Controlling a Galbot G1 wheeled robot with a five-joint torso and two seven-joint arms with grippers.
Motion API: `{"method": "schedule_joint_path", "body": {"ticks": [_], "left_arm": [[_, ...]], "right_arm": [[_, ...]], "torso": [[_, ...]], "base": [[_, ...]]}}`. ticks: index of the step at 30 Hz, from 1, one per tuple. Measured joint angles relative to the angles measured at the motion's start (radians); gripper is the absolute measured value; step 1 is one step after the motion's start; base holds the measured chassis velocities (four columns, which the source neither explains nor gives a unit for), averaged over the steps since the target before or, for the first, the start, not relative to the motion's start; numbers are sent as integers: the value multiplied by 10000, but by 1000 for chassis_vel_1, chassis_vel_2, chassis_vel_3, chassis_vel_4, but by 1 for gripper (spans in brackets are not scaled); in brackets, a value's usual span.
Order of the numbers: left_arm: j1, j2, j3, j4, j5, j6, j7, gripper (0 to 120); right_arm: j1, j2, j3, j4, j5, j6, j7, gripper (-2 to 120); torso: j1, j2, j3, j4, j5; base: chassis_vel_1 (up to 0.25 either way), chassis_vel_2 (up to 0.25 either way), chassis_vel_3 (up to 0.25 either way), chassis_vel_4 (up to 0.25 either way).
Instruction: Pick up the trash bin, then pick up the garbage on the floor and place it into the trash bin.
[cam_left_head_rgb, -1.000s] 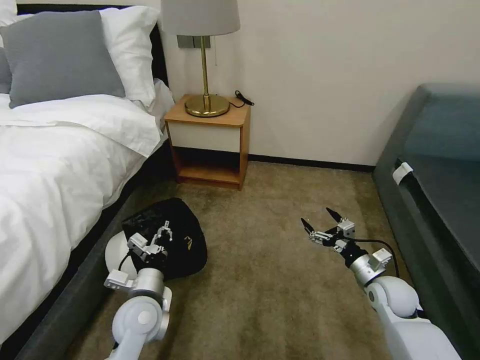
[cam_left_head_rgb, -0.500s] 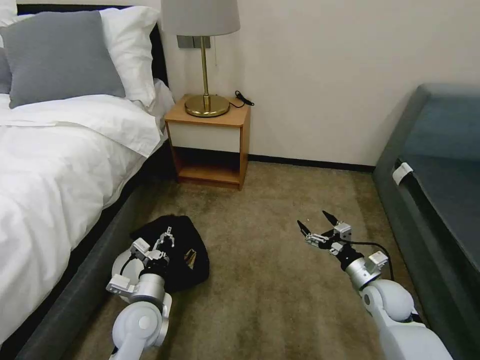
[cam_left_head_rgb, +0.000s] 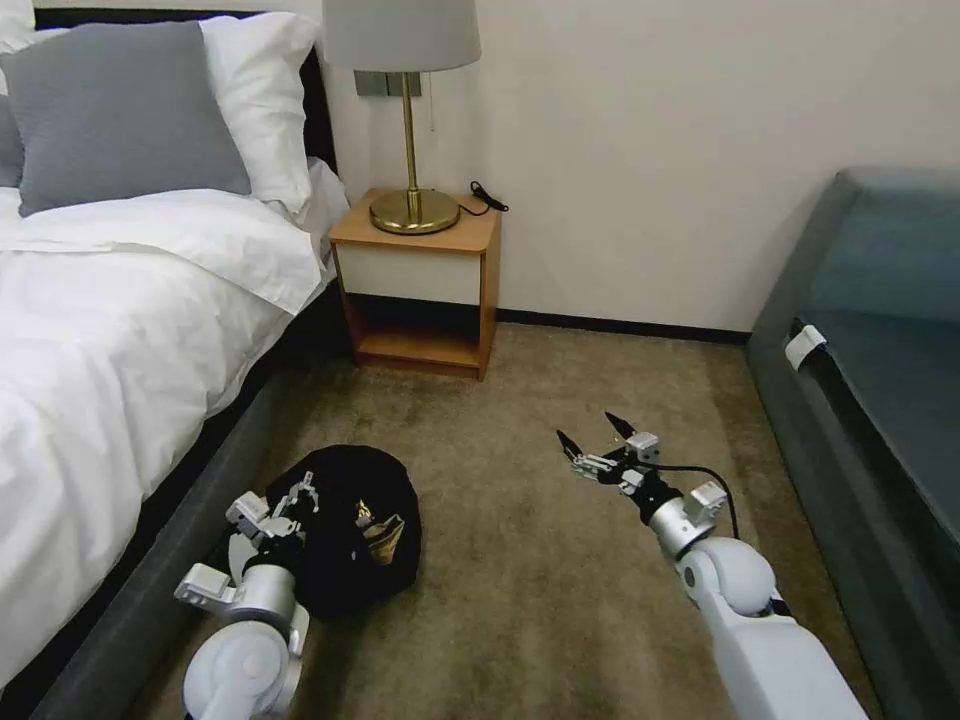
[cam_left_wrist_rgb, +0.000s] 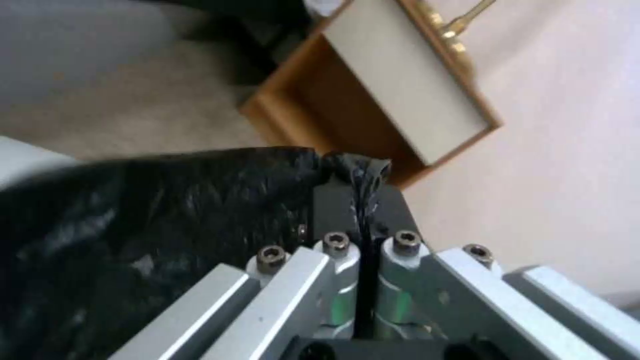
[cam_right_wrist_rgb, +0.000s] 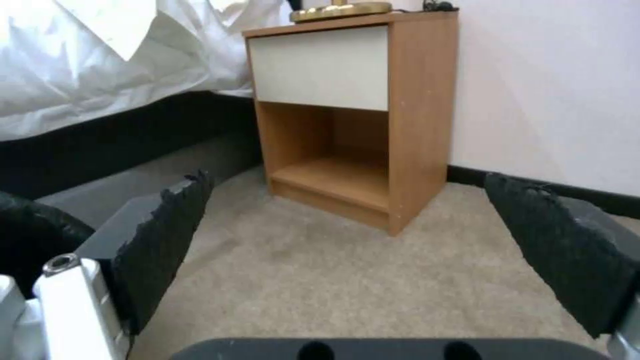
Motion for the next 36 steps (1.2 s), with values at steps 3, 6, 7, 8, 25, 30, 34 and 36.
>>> {"method": "schedule_joint_path", "body": {"ticks": [3,6,7,8,25,30,34,36], "left_arm": [[53,194,-106,33,477,224,-373,0],[113,509,-271,-18,873,508,-872,0],[113,509,-271,-18,873,508,-872,0],[135,603,-337,-44,906,559,-975,0],[1142,1331,-1780,-48,1583,595,-1573,0],[1793,1510,-2536,93,2223,554,-1836,0],[2250,1736,-3112,522,2747,560,-2282,0],[2250,1798,-3293,872,3024,639,-2546,0]], "right_arm": [[73,-6,-27,-40,15,-2,1,100],[94,-121,23,-53,104,9,-7,100],[94,-121,23,-53,104,9,-7,100],[92,-157,60,-53,125,25,-15,100],[-8,-229,220,179,246,78,-50,100],[20,-113,183,160,245,87,-59,100],[39,21,132,125,232,144,-91,100],[20,102,126,105,218,204,-119,100]], "torso": [[0,0,0,-1,0],[0,0,0,-1,0],[0,0,0,-1,0],[0,0,0,-2,1],[0,0,0,-2,0],[0,-1,0,-1,0],[0,0,-1,1,0],[0,-1,-1,1,1]], "base": [[0,0,0,0],[0,0,0,0],[0,0,0,0],[0,0,0,0],[0,0,0,0],[0,0,0,0],[0,0,0,0],[0,0,0,0]]}}
